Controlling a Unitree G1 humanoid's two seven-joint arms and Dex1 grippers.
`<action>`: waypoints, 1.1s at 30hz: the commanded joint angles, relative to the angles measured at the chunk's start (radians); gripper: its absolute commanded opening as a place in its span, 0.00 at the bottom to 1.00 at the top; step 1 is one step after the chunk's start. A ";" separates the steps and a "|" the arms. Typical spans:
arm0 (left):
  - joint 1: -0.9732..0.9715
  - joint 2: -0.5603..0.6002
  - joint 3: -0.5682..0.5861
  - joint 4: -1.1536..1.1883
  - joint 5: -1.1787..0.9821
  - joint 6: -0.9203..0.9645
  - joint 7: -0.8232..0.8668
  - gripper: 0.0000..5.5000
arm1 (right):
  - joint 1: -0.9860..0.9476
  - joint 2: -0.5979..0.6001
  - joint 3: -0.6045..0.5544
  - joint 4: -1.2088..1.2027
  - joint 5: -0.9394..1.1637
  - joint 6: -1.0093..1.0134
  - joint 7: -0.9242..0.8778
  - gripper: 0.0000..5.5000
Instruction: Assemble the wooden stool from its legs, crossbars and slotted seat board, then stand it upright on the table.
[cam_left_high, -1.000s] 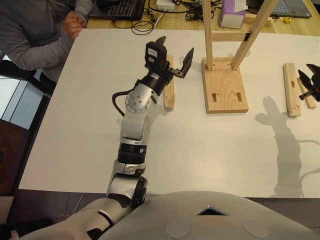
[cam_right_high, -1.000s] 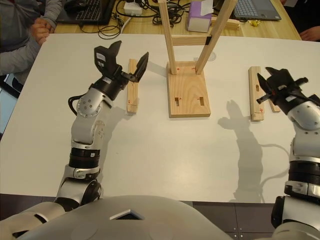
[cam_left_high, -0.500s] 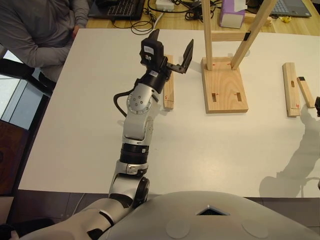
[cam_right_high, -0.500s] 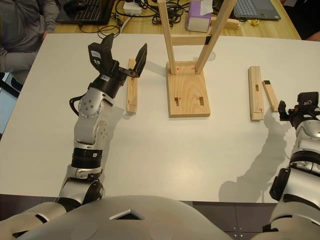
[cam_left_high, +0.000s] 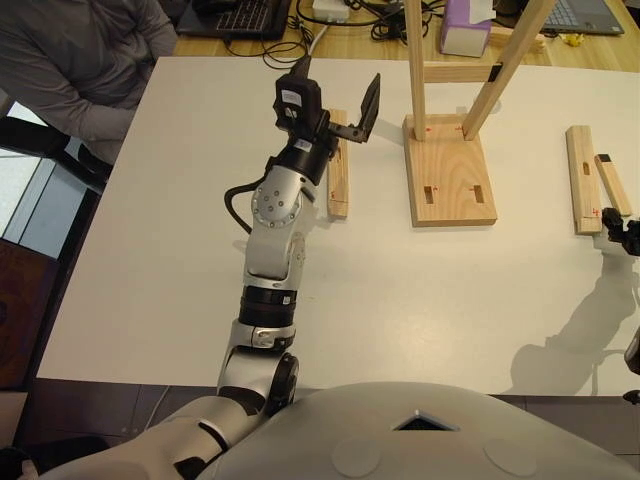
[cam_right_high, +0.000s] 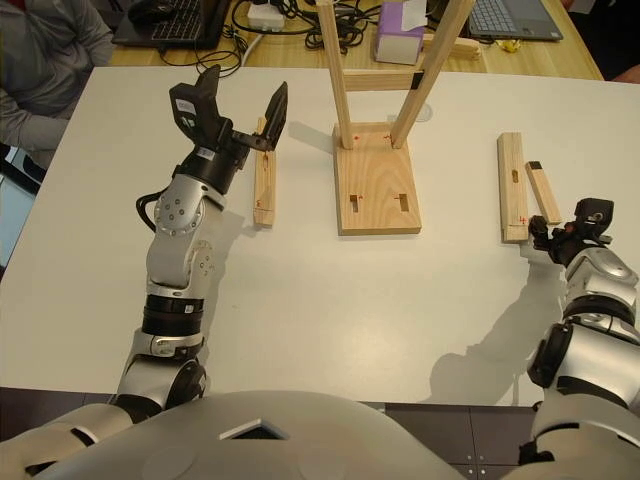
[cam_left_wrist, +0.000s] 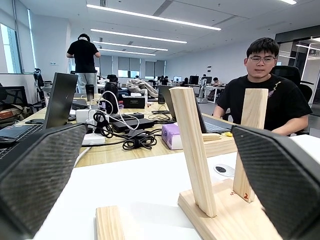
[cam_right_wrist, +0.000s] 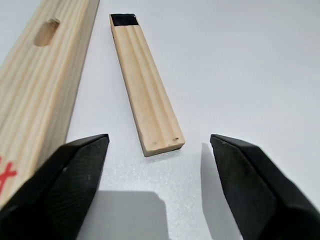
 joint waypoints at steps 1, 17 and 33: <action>-0.021 -0.003 -0.005 0.005 -0.001 0.000 0.002 0.98 | -0.016 0.043 0.012 0.031 -0.010 0.043 -0.018 0.59; -0.030 -0.010 0.010 0.017 -0.006 -0.021 0.016 0.98 | -0.042 0.073 -0.005 0.010 0.021 0.031 -0.038 0.23; -0.309 0.407 0.137 -0.045 0.011 -0.023 -0.207 0.98 | -0.168 -0.253 0.160 -0.891 -0.137 -0.287 0.155 0.23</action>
